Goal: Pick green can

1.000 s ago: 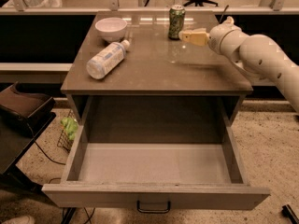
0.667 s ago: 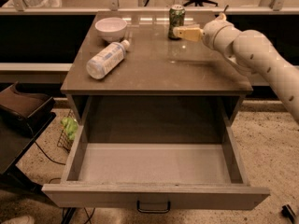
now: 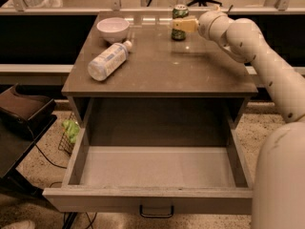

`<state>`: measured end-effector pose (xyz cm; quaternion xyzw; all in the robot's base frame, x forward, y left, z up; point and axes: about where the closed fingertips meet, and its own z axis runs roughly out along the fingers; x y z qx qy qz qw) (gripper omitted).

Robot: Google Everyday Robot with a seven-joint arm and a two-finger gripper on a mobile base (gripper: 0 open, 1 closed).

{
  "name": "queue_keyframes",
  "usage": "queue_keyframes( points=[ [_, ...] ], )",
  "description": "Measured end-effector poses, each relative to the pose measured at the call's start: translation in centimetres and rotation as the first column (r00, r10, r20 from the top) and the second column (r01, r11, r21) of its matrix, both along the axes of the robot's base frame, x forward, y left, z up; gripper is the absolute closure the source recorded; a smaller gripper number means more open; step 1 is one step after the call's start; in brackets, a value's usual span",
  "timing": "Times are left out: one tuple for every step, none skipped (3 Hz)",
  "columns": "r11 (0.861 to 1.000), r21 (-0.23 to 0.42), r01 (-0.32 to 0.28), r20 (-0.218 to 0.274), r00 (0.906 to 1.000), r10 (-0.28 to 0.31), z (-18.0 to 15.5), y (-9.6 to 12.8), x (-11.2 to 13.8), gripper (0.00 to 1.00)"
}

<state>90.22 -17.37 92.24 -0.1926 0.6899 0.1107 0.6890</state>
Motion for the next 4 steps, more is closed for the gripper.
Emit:
queue_keyframes(
  points=[
    [1.000,0.002,-0.001,-0.013,0.9999,0.001,-0.5,0.3,2.2,0.00],
    [0.999,0.030,-0.013,-0.030,0.9995,0.014,-1.0,0.7,3.8,0.00],
    [0.998,0.054,-0.037,-0.046,0.9982,0.039,-1.5,1.7,4.8,0.16],
    [0.995,0.083,-0.059,-0.070,0.9954,0.065,-2.2,2.7,5.5,0.40]
  ],
)
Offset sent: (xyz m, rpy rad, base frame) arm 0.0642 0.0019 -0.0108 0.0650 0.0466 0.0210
